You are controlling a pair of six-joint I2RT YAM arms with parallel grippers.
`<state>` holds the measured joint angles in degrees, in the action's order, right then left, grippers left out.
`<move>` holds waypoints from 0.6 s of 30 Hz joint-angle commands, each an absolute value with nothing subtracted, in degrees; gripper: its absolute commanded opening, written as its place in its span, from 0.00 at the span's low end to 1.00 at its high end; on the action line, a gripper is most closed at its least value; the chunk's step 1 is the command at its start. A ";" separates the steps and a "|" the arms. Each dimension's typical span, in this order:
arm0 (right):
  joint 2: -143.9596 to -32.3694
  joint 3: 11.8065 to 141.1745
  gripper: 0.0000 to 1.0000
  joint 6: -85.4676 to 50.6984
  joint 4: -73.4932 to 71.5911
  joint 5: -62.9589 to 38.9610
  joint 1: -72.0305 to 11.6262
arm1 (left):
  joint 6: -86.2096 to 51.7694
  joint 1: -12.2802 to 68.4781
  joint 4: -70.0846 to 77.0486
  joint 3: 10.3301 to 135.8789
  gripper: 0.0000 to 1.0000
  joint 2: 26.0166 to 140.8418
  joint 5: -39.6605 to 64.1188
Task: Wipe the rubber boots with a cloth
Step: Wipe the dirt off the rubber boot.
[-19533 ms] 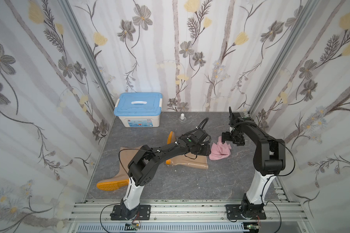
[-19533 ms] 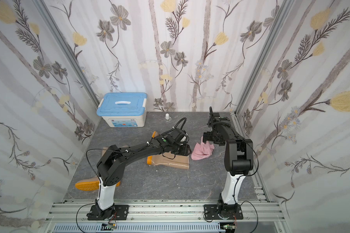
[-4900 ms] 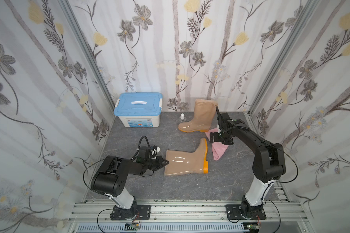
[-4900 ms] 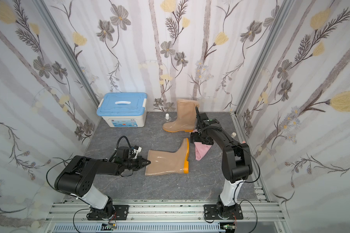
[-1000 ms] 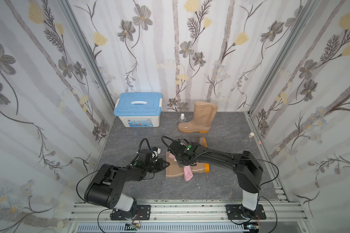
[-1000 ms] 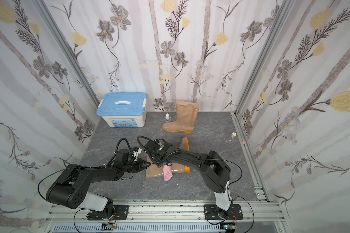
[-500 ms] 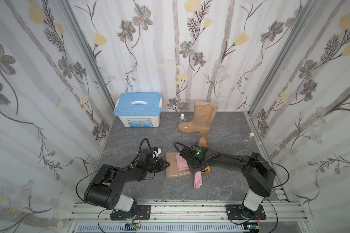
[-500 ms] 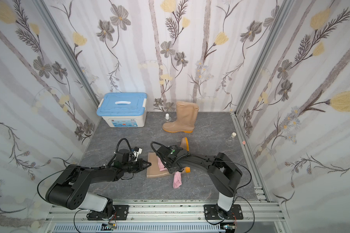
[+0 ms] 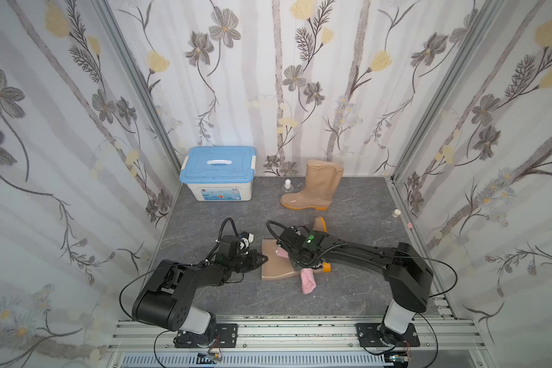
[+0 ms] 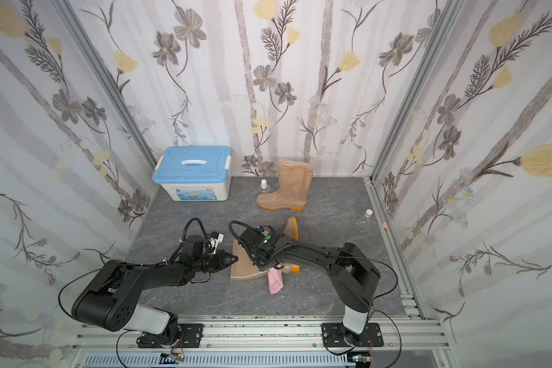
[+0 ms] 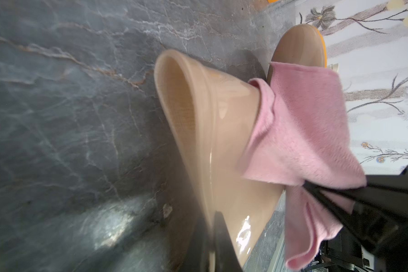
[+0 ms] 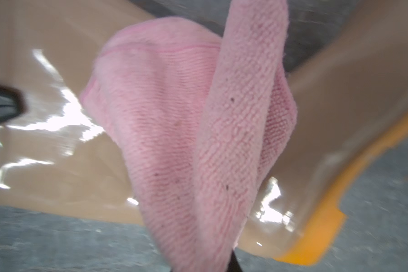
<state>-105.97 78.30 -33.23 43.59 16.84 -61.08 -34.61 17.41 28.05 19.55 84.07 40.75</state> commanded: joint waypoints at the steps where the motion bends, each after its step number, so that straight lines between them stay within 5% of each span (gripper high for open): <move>1: -112.55 83.80 0.00 -36.98 36.84 7.74 -63.35 | -33.71 17.39 28.04 19.72 0.00 83.43 40.43; 7: -118.58 87.17 0.00 -40.03 36.90 7.50 -65.97 | -33.51 17.34 27.55 19.55 0.00 82.68 40.16; 18: -98.75 65.44 0.00 -37.39 53.53 35.99 -62.00 | -33.42 17.36 27.48 19.69 0.00 82.69 40.28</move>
